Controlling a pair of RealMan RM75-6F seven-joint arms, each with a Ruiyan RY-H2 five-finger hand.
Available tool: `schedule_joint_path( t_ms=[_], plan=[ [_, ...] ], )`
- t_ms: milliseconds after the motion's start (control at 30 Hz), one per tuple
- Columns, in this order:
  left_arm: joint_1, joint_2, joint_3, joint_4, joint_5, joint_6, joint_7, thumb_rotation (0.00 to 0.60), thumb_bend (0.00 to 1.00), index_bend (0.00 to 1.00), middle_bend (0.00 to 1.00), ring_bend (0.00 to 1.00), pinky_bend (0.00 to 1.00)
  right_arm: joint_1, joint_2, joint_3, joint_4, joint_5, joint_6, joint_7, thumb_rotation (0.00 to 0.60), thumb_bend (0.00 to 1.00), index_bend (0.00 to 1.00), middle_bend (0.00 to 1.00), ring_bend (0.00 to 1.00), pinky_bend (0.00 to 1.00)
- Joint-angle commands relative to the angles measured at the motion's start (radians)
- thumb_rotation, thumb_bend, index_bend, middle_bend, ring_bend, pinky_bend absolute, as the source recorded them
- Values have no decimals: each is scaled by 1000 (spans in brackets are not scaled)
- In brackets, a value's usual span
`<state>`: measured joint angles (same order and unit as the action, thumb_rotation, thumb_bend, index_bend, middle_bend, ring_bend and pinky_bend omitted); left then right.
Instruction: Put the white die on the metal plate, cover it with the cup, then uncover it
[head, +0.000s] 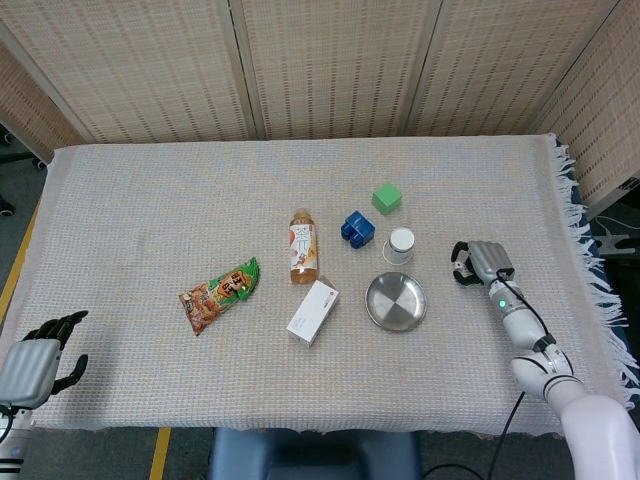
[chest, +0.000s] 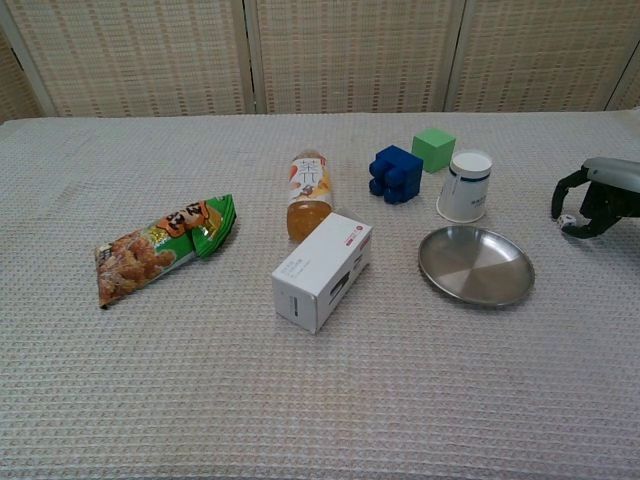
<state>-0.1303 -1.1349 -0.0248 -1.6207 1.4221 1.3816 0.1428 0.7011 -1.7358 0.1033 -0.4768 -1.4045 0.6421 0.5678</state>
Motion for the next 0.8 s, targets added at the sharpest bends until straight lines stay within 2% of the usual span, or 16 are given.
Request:
schedule_joint_path(
  t_ms=[33,667,800],
  plan=[
    [0,0,0,0,0,-1,0,600,399,164,231,225,380,0,-5,-2,10,-3,7,0,600,246,469,981,910,891],
    [-1,0,1,-1,-2,-4,1,600,399,165,231,225,380,-6,-23,2,40,2,20,-32,600,246,555,985,916,898],
    [-1,0,1,-1,-3,-4,0,600,399,164,231,225,380,-46,-4,10,2,3,140,-127,600,246,557,985,916,899]
  ],
)
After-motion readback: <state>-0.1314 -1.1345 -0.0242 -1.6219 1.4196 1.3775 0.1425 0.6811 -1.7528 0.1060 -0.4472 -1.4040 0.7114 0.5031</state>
